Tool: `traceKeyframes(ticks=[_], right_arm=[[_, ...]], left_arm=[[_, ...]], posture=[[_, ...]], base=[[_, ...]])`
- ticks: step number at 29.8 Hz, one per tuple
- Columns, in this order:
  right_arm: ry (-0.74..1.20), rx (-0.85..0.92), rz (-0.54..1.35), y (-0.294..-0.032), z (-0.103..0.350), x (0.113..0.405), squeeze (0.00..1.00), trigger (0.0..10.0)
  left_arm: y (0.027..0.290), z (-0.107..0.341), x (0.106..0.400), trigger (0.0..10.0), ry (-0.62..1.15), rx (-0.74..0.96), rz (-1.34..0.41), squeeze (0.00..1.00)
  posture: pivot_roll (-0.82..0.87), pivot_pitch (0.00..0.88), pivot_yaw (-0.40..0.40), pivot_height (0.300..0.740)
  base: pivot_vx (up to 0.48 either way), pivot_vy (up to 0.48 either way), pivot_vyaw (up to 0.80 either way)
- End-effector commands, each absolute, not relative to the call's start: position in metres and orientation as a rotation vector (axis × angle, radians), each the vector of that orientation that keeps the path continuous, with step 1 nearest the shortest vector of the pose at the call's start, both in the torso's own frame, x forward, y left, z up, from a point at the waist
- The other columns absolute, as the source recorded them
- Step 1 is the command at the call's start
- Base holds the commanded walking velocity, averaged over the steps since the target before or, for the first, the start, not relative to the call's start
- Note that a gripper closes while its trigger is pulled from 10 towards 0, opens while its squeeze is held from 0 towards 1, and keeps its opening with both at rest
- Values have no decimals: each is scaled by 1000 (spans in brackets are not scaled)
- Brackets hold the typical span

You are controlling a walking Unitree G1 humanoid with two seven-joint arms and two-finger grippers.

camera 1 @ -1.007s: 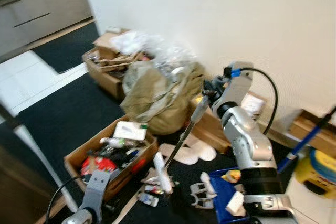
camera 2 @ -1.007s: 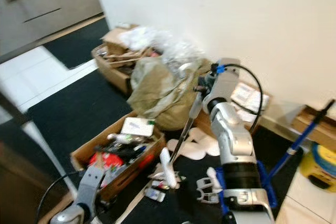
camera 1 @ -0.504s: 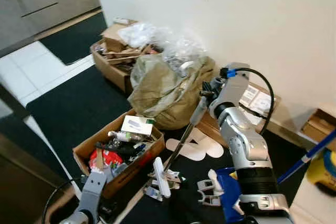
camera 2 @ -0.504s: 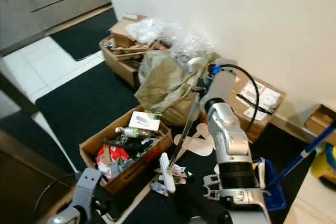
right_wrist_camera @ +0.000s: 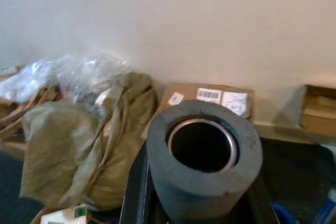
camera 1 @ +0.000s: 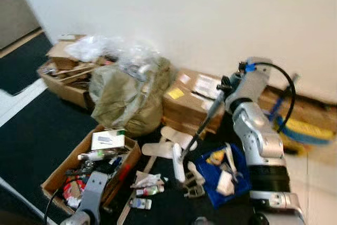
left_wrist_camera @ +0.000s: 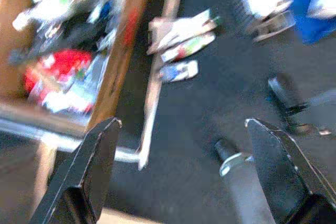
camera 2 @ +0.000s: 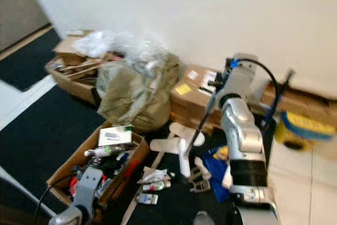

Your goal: Sweep floor

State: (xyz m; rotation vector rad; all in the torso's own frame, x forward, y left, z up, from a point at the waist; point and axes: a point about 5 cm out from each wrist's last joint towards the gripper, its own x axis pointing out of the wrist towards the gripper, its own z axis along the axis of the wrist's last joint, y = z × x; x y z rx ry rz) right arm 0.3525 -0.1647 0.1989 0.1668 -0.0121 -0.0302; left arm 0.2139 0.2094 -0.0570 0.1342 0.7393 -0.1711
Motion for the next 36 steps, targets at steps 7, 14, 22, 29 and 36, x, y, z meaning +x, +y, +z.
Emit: traceKeyframes(ticks=[7,14,22,29,36], right_arm=[[-38,321,30,-151,213,354,0,10000],[-10,354,10,-155,207,353,0,10000],[30,378,-36,-155,192,352,0,10000],[74,516,-65,-151,178,350,0,10000],[163,610,-107,-150,155,343,0,10000]], left_arm=[[214,-64,202,10000,795,137,-152,0],[215,-66,198,10000,804,139,-149,0],[217,-68,194,10000,808,144,-142,0],[219,-71,186,10000,823,154,-149,0],[223,-73,179,10000,834,163,-148,0]], posture=[[-50,121,112,740],[-53,146,105,740],[-52,178,102,740],[-43,206,97,740],[-36,234,93,740]], base=[[0,0,-109],[0,0,0],[0,0,0],[0,0,0],[0,0,0]])
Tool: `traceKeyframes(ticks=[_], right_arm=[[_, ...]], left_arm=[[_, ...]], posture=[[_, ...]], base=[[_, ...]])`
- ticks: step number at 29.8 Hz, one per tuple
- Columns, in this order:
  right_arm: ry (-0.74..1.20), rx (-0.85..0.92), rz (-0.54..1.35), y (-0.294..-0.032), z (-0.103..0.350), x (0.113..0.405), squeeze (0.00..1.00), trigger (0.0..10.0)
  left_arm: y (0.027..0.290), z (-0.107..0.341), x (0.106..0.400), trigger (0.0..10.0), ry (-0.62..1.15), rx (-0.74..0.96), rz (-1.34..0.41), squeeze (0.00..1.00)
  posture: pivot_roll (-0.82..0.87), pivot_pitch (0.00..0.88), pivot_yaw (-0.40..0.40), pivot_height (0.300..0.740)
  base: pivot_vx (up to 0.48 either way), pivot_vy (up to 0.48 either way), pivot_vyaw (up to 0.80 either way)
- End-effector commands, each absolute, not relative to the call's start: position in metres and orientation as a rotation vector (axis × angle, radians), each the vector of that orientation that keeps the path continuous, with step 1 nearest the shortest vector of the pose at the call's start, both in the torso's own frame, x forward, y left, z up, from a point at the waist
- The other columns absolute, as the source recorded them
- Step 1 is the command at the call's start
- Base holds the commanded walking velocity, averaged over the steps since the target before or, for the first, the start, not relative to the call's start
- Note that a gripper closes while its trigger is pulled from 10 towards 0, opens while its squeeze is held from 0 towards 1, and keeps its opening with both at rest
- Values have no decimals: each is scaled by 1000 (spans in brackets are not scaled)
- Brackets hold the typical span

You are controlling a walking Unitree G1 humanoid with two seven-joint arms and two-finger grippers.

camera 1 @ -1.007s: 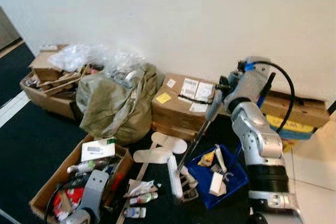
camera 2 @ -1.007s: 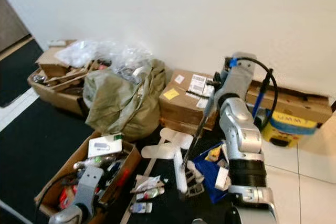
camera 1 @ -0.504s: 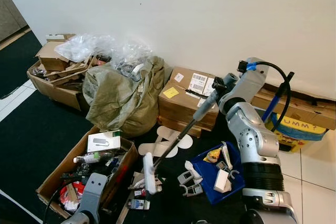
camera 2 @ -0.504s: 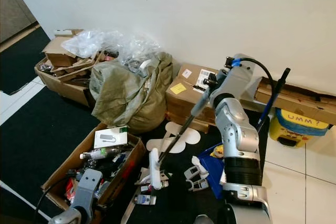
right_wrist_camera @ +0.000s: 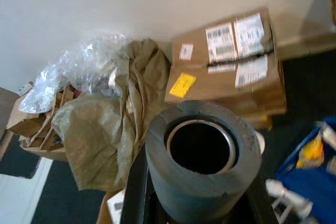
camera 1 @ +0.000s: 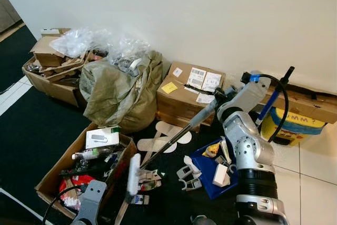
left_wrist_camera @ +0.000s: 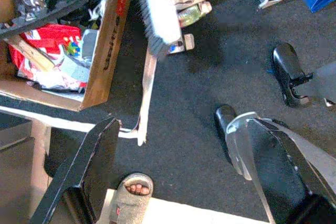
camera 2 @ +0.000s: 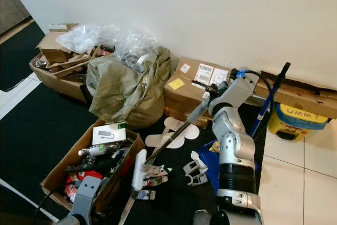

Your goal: Sweep floor

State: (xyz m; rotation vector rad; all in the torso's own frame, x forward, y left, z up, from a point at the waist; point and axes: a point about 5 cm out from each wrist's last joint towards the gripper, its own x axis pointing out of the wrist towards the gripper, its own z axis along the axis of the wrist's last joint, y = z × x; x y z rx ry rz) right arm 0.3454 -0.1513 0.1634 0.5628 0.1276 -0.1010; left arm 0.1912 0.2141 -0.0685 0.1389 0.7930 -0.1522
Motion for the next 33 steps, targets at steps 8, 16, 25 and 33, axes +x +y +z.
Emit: traceKeyframes(ticks=[8,16,25,33], right_arm=[[169,667,-161,-142,137,335,0,10000],[46,769,-125,-136,141,332,0,10000],[-70,729,-61,-130,154,341,0,10000],[-50,672,-27,-119,147,344,0,10000]], left_arm=[[231,-71,176,10000,812,184,-150,0],[242,-66,175,10000,774,222,-129,0],[249,-56,184,10000,700,248,-138,0],[245,-54,187,10000,675,259,-174,0]], posture=[[-18,303,92,740],[14,350,94,740],[48,388,89,740],[69,422,92,740]], base=[[0,0,0],[0,0,0],[0,0,0],[0,0,0]])
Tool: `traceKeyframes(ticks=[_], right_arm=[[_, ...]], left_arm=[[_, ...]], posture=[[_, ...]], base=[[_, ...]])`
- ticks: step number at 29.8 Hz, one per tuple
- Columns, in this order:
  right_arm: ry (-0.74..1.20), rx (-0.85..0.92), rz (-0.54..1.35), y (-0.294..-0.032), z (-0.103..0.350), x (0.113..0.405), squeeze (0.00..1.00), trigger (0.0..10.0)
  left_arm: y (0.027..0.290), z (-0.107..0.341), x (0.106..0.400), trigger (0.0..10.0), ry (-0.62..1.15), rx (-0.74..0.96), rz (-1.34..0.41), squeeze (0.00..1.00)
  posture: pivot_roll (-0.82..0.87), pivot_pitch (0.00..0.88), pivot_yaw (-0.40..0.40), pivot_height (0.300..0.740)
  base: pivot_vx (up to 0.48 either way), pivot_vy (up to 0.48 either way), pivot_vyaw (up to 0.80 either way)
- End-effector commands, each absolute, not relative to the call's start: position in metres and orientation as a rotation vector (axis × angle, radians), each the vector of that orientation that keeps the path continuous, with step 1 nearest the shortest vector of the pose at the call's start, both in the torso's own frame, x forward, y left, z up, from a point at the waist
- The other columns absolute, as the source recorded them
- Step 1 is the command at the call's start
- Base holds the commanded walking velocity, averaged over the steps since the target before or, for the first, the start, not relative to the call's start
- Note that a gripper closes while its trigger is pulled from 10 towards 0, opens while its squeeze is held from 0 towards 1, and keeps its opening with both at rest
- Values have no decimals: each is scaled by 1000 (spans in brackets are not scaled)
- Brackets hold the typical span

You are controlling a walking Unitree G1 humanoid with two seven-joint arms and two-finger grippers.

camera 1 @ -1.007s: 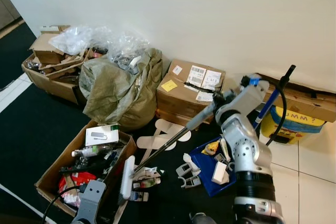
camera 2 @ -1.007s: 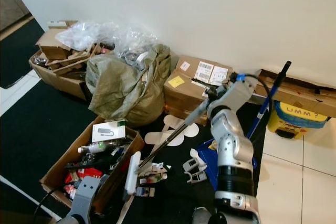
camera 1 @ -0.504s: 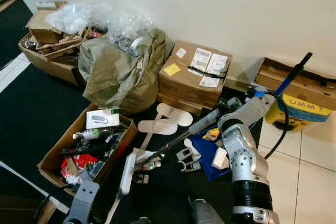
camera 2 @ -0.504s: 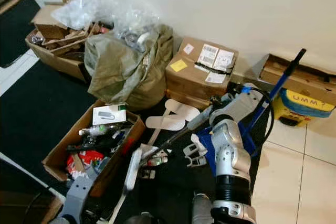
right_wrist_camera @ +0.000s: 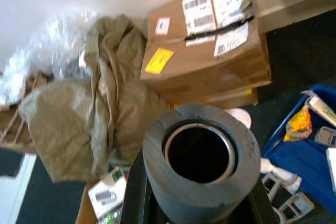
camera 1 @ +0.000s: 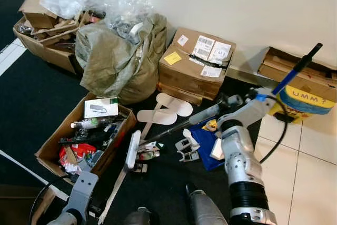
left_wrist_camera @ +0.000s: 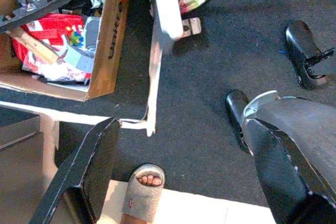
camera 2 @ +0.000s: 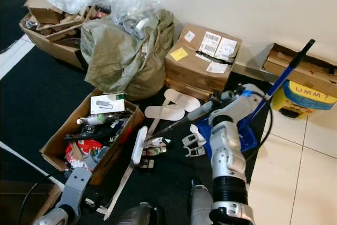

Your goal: Sweep floor

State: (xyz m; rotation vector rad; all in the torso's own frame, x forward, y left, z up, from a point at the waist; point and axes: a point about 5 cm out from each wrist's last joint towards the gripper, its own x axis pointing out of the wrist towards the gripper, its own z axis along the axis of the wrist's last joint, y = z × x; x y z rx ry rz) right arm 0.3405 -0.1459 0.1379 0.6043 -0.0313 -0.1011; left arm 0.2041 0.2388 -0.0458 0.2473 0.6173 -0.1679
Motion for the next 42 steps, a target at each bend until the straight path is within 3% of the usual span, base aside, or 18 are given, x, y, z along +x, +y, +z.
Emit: traceKeyframes(ticks=[1,12,14,16,19,22,23,24,28,33,36,42], right_arm=[[-53,678,-27,-119,145,345,0,10000],[-110,700,-10,-115,145,344,0,10000],[-132,572,92,-103,148,346,0,10000],[-132,572,92,-103,148,346,0,10000],[-104,415,163,-95,144,347,0,10000],[-11,147,211,-95,131,349,0,10000],[-11,147,211,-95,131,349,0,10000],[31,43,180,-106,129,352,0,10000],[75,-24,90,-131,132,356,0,10000],[58,-38,-41,-165,148,359,0,10000],[58,-38,-41,-165,148,359,0,10000],[55,6,-191,-195,157,355,0,10000]], left_arm=[[245,-54,186,10000,675,260,-178,0],[246,-57,178,10000,679,265,-189,0],[246,-57,176,10000,679,269,-194,0],[246,-57,176,10000,679,269,-194,0],[246,-56,177,10000,674,271,-198,0],[244,-56,179,10000,670,270,-199,0],[244,-56,179,10000,670,270,-199,0],[243,-56,180,10000,670,267,-199,0],[241,-57,181,10000,672,261,-199,0],[237,-58,181,10000,678,257,-204,0],[237,-58,181,10000,678,257,-204,0],[234,-60,180,10000,688,255,-210,0]], posture=[[69,422,92,740],[101,440,103,740],[108,440,106,740],[108,440,106,740],[106,439,105,740],[91,429,99,740],[91,429,99,740],[82,424,96,740],[71,413,93,740],[47,395,85,740],[47,395,85,740],[30,365,82,740]], base=[[0,0,0],[0,0,0],[0,0,0],[0,0,0],[0,0,0],[0,0,0],[0,0,0],[0,0,0],[0,0,0],[0,0,0],[0,0,0],[0,0,0]])
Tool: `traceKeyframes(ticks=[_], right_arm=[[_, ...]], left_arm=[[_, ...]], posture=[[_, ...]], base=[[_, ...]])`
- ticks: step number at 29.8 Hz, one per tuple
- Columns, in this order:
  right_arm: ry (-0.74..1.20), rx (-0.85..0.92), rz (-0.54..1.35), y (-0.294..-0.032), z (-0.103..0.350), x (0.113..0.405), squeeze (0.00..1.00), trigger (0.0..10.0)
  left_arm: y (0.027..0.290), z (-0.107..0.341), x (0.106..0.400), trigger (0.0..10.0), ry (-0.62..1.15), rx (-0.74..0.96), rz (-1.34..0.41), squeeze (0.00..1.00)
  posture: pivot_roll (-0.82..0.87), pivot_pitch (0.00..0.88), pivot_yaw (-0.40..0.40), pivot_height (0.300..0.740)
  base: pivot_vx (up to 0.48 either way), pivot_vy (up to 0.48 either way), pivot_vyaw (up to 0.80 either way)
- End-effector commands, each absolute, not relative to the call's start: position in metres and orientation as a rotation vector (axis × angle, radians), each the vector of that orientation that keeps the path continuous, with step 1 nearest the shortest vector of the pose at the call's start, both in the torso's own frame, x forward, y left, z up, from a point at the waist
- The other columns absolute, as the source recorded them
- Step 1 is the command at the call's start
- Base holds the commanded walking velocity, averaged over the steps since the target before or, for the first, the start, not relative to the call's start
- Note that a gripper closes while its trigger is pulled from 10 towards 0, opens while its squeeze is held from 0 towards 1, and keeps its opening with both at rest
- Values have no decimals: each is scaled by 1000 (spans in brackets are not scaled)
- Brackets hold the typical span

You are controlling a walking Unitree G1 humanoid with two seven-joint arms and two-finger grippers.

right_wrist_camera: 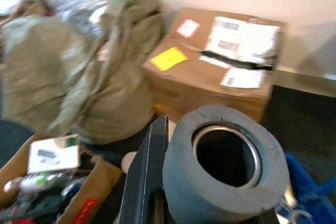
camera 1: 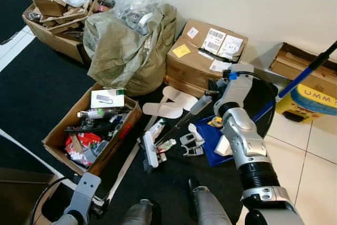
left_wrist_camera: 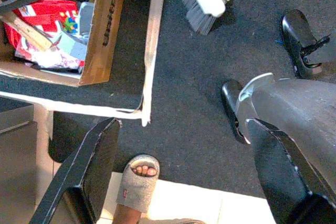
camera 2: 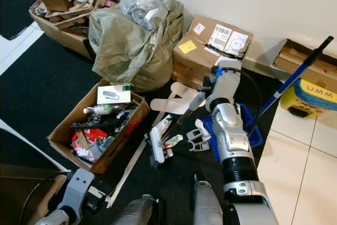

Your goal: Sweep floor

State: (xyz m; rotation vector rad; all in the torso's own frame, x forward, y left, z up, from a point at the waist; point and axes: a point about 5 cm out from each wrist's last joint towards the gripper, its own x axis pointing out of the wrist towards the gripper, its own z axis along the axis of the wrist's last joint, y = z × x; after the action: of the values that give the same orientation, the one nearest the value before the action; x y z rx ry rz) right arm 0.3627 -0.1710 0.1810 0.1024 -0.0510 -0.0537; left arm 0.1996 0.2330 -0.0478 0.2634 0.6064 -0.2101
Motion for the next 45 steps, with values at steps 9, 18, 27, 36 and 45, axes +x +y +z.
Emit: traceKeyframes(ticks=[9,18,27,36,45], right_arm=[[95,12,-354,-232,166,340,0,10000],[83,-45,-365,-247,180,336,0,10000],[-33,-131,-258,-243,203,341,0,10000],[-111,-216,-77,-232,219,345,0,10000],[-190,-265,-50,-235,235,345,0,10000]], left_arm=[[234,-63,177,10000,718,259,-210,0],[229,-66,176,10000,730,257,-216,0],[227,-67,177,10000,736,258,-215,0],[228,-66,178,10000,736,259,-209,0],[226,-67,178,10000,737,255,-210,0]], posture=[[8,344,83,740],[-6,323,77,740],[-12,300,77,740],[-14,294,80,740],[-19,286,81,740]], base=[[0,0,0],[0,0,0],[0,0,0],[0,0,0],[0,0,0]])
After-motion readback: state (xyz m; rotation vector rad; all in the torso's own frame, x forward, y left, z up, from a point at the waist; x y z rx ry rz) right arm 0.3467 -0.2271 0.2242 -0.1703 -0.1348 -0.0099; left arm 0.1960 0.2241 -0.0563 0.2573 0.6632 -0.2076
